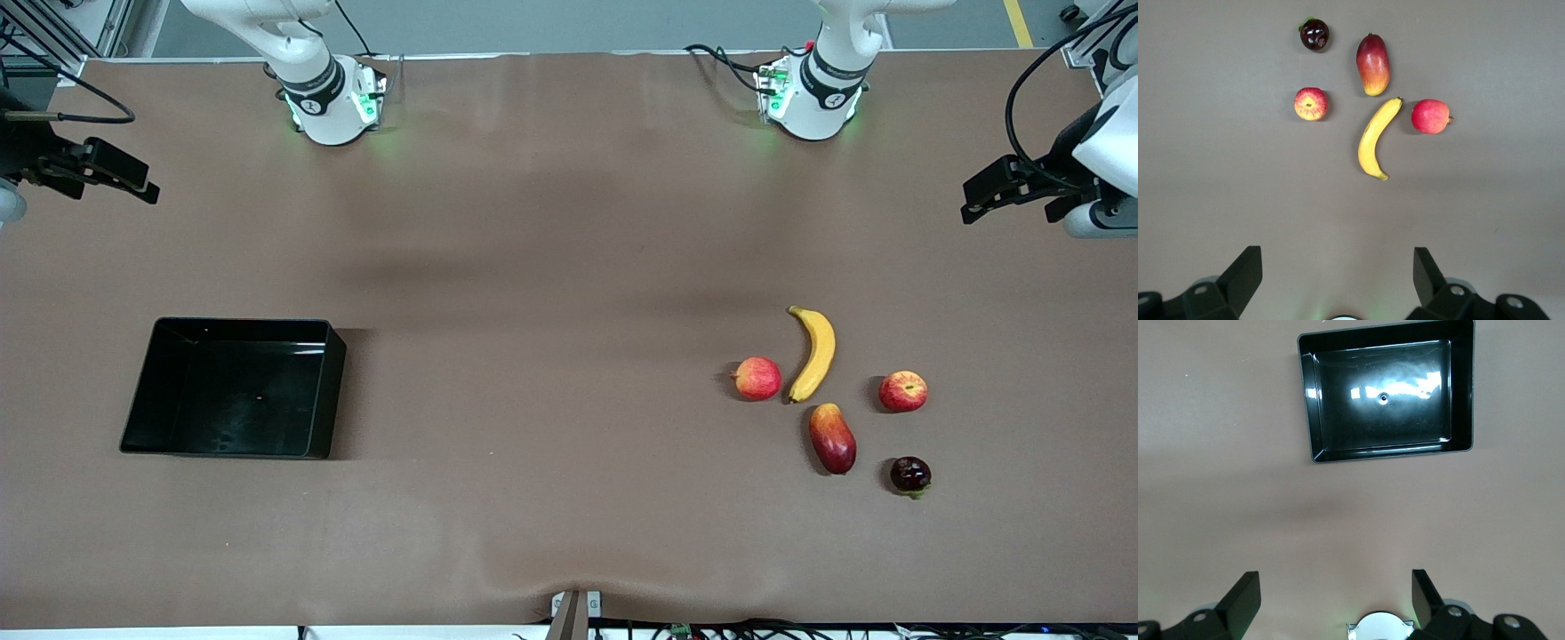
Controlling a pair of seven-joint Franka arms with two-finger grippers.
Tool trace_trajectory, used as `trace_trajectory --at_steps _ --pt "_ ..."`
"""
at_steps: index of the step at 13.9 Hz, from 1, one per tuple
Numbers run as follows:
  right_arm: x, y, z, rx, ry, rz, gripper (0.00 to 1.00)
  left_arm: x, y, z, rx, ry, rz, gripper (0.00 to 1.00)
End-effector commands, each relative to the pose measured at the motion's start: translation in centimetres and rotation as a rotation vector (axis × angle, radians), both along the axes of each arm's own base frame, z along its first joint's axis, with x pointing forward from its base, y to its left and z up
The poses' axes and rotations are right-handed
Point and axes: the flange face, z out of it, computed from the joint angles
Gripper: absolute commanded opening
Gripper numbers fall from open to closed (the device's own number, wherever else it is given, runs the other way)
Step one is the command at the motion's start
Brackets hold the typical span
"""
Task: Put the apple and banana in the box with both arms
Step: 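Reach the right gripper to the black box while the left gripper reaches the apple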
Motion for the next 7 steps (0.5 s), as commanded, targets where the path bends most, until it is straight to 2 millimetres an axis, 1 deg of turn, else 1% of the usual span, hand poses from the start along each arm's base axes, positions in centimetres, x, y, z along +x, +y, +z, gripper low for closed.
trace_trajectory --at_steps 1,3,5,6,7 --pt "0.1 0.4 0.2 0.000 -0.007 0.003 1.00 0.8 0.1 0.2 -0.006 -0.005 -0.003 1.00" --pt "0.1 0.4 0.2 0.000 -0.007 0.003 1.00 0.9 0.4 0.3 -0.006 -0.007 0.000 1.00" --pt "0.1 0.4 0.2 0.000 -0.007 0.003 1.00 2.7 1.2 -2.3 0.002 0.031 0.006 1.00" --pt "0.1 0.4 0.2 0.000 -0.007 0.003 1.00 3.7 1.5 -3.6 0.023 0.028 0.012 1.00" --pt "0.1 0.4 0.2 0.000 -0.007 0.003 1.00 5.2 2.2 -5.4 0.032 0.003 0.022 1.00"
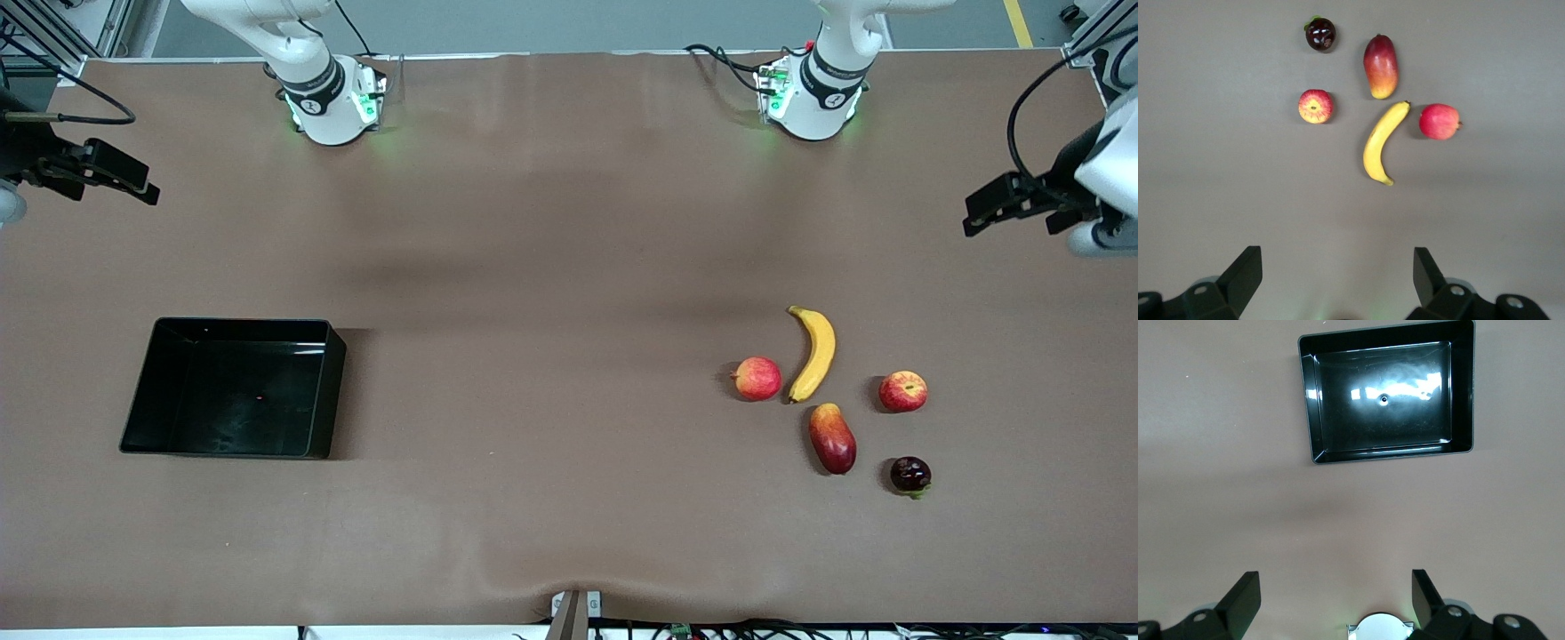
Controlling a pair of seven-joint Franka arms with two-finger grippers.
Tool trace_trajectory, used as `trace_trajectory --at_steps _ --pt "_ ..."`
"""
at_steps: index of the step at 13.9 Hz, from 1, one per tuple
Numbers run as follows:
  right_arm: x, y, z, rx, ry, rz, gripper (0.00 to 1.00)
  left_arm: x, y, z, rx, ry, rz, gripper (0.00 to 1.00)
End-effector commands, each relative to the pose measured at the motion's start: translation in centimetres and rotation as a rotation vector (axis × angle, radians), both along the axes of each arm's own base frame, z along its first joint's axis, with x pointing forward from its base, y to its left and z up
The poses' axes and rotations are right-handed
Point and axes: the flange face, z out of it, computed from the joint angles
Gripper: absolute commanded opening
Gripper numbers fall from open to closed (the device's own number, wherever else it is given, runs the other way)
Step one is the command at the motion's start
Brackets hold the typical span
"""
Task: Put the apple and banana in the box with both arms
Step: 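Reach the right gripper to the black box while the left gripper reaches the apple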
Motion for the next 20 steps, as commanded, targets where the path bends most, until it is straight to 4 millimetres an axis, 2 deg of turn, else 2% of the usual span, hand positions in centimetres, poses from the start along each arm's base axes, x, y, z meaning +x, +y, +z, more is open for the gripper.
trace_trajectory --at_steps 1,4,6,9,11,15,18,20 --pt "0.0 0.4 0.2 0.000 -0.005 0.004 1.00 4.1 2.5 -4.6 0.024 -0.022 0.023 1.00" --pt "0.1 0.3 0.1 0.000 -0.002 0.002 1.00 7.4 5.8 -12.3 0.021 -0.013 0.070 1.00" --pt "0.1 0.4 -0.1 0.000 0.000 0.004 1.00 8.3 7.1 -17.4 0.019 -0.030 0.089 1.00" --pt "0.6 0.1 -1.1 -0.008 0.004 -0.002 1.00 8.8 7.4 -23.2 0.015 -0.065 0.093 1.00" --pt "1.1 -0.5 -2.5 -0.012 0.012 -0.013 1.00 9.1 7.7 -26.9 0.013 -0.055 0.095 1.00" --pt "2.8 -3.1 -7.2 -0.016 -0.018 -0.062 1.00 8.6 7.8 -33.1 0.009 -0.059 0.092 1.00" --pt "5.2 -5.9 -11.1 -0.019 -0.017 -0.101 1.00 8.5 7.8 -35.4 0.008 -0.039 0.091 1.00" --pt "7.1 -7.4 -14.7 -0.018 -0.008 -0.097 1.00 8.6 7.7 -36.6 0.007 -0.039 0.089 1.00"
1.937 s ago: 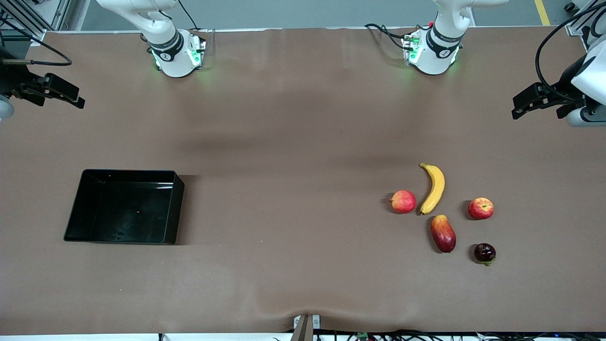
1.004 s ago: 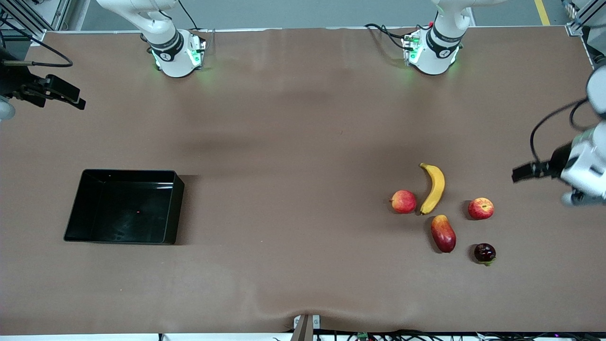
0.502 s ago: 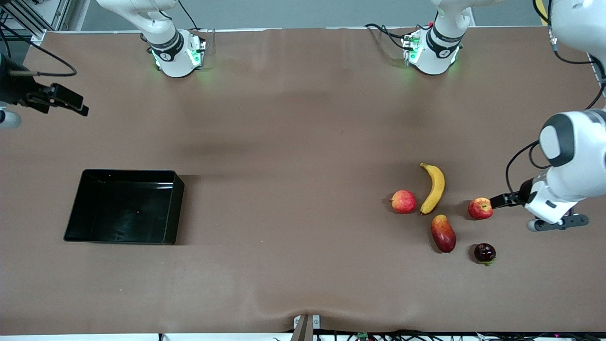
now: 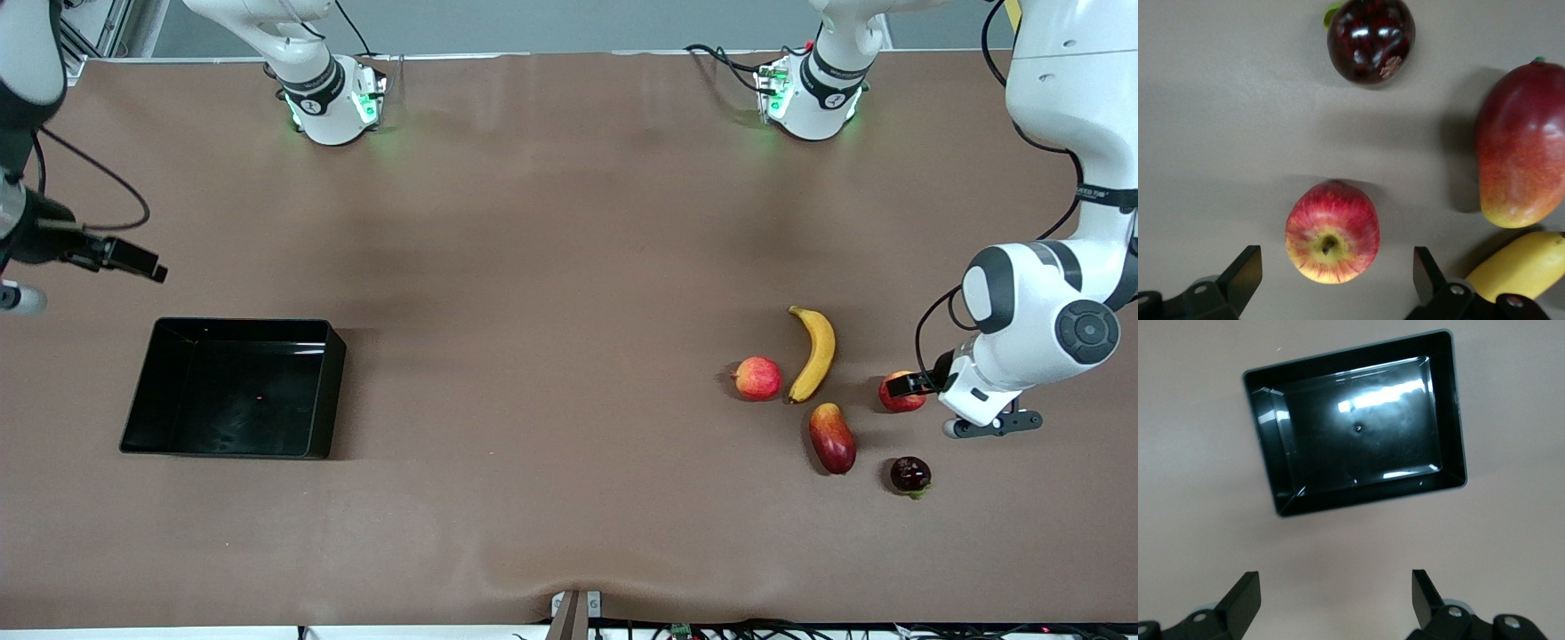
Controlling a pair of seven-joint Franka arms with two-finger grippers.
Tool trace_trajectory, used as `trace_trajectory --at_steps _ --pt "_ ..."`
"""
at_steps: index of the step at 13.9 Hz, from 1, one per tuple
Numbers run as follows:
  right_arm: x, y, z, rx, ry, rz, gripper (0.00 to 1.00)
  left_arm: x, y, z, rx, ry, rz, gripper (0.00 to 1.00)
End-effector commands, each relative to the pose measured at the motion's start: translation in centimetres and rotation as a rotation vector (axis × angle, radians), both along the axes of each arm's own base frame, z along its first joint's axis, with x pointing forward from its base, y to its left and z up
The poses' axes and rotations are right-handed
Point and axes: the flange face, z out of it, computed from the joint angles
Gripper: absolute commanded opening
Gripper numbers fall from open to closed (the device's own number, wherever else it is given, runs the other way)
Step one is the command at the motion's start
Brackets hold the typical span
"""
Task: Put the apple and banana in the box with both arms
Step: 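Reach the right gripper to the black box while the left gripper reaches the apple, then grasp the box rim with the right gripper while the left gripper grasps the apple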
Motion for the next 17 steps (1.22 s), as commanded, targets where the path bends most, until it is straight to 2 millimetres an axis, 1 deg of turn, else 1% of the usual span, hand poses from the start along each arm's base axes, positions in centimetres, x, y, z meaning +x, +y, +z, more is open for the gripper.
trace_trajectory --at_steps 1,2,4,6,7,8,10,11,13,14,15,17 --pt "2.5 -2.2 -4.6 -0.004 0.005 0.028 1.00 0.0 0.0 -0.7 0.008 -0.014 -0.016 1.00" --pt "3.3 -3.5 -6.6 -0.004 -0.002 0.040 1.00 0.2 0.1 -0.6 0.008 -0.017 -0.026 1.00" --pt "4.7 -5.1 -10.0 -0.003 -0.017 0.077 1.00 0.0 -0.3 -1.5 0.006 -0.002 -0.023 1.00" --pt "5.7 -7.2 -13.5 -0.005 -0.032 0.095 1.00 0.0 -0.2 -1.8 0.007 0.001 -0.022 1.00" --pt "6.2 -8.0 -15.0 -0.012 -0.050 0.105 1.00 0.1 0.0 -2.4 0.006 0.006 -0.020 1.00" --pt "6.6 -9.5 -16.6 -0.016 -0.066 0.104 1.00 0.1 0.1 -2.6 0.006 0.004 -0.019 1.00" --pt "7.1 -11.6 -19.0 -0.030 -0.106 0.125 1.00 -0.1 0.2 -3.0 0.005 0.010 -0.018 1.00" --pt "7.2 -12.7 -20.0 -0.039 -0.125 0.133 1.00 -0.2 0.3 -3.8 0.004 0.021 -0.018 1.00" --pt "7.3 -14.6 -22.3 -0.049 -0.145 0.155 1.00 -0.2 0.5 -4.2 0.005 0.017 -0.018 1.00" --pt "7.3 -15.4 -23.6 -0.053 -0.149 0.167 1.00 -0.1 0.6 -4.3 0.006 0.014 -0.018 1.00" --pt "7.2 -15.9 -25.3 -0.050 -0.142 0.176 1.00 -0.2 0.5 -4.8 0.005 0.021 -0.020 1.00" --pt "6.8 -16.7 -28.3 -0.040 -0.118 0.172 1.00 -0.2 0.5 -5.0 0.005 0.021 -0.020 1.00"
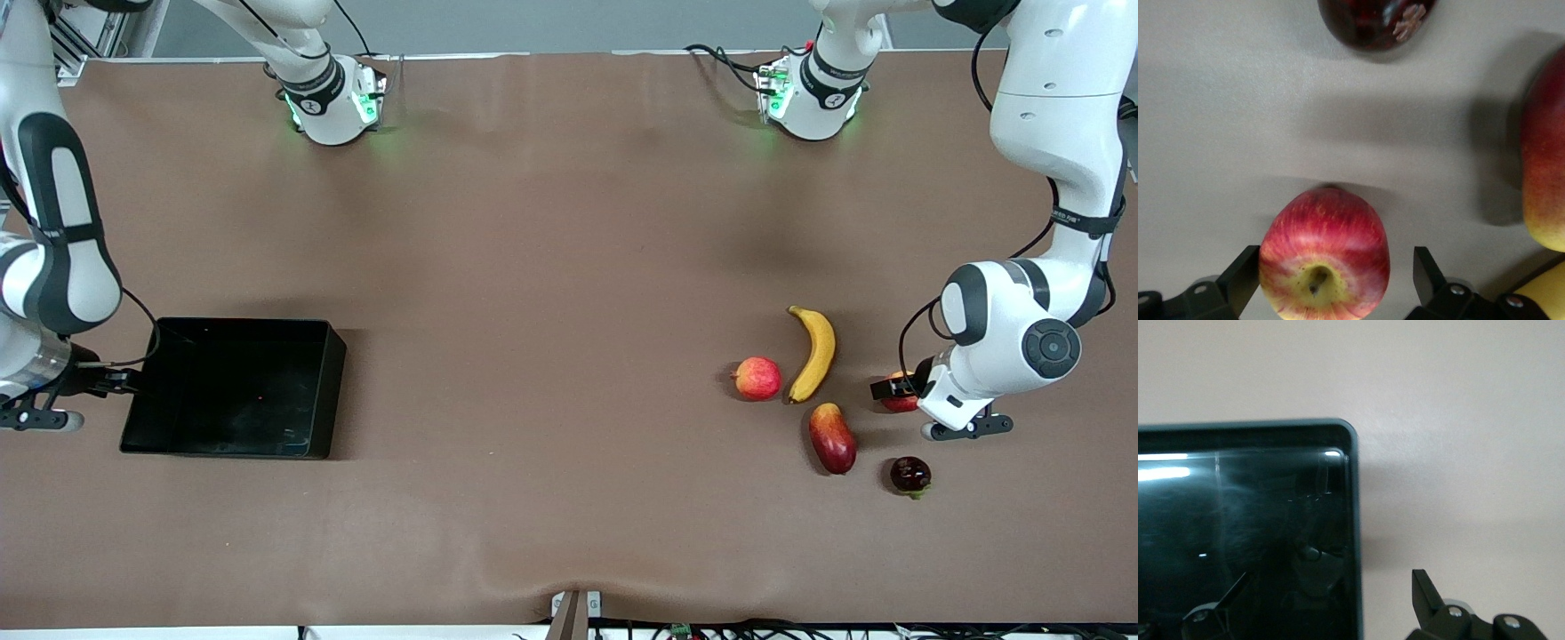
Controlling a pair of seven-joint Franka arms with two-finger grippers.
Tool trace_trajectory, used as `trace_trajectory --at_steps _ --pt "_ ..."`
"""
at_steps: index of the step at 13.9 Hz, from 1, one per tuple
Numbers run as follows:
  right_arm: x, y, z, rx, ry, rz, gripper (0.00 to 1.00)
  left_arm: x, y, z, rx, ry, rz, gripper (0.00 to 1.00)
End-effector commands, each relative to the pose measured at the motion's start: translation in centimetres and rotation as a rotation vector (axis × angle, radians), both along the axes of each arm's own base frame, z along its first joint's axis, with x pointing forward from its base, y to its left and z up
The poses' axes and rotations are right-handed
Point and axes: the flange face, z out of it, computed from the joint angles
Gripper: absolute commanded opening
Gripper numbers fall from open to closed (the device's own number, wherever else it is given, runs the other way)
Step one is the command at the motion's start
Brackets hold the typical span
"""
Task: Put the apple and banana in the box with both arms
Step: 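Grasp the box rim with the right gripper while the left gripper grasps the apple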
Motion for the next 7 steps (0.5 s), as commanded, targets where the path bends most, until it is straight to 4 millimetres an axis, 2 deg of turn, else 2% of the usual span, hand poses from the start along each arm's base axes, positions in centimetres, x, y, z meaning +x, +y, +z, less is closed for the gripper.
trace_trajectory --at_steps 1,2,3,4,5,6,7 --pt "0.0 -0.7 -3.2 0.013 0.022 0.015 1.00 0.1 0.2 0.0 0.009 -0.015 -0.024 1.00" --pt "-0.1 -0.8 -3.8 0.017 0.031 0.014 1.00 0.2 0.2 0.1 0.009 -0.016 -0.024 0.83" --pt "-0.2 -0.9 -4.0 0.018 0.033 0.020 0.92 0.2 0.1 0.3 0.010 -0.017 -0.020 0.56" --pt "-0.2 -0.9 -4.5 0.021 0.040 0.021 0.46 0.2 0.1 0.7 0.010 -0.017 -0.018 0.15" --pt "-0.4 -1.2 -4.6 0.025 0.041 0.012 0.11 0.3 0.2 1.4 0.011 -0.026 -0.022 0.00" --pt "-0.4 -1.4 -4.6 0.028 0.039 0.008 0.00 0.4 0.1 2.0 0.011 -0.033 -0.025 0.00" --pt "-0.4 -1.4 -4.5 0.027 0.038 0.009 0.00 0.5 -0.1 2.9 0.011 -0.042 -0.028 0.00"
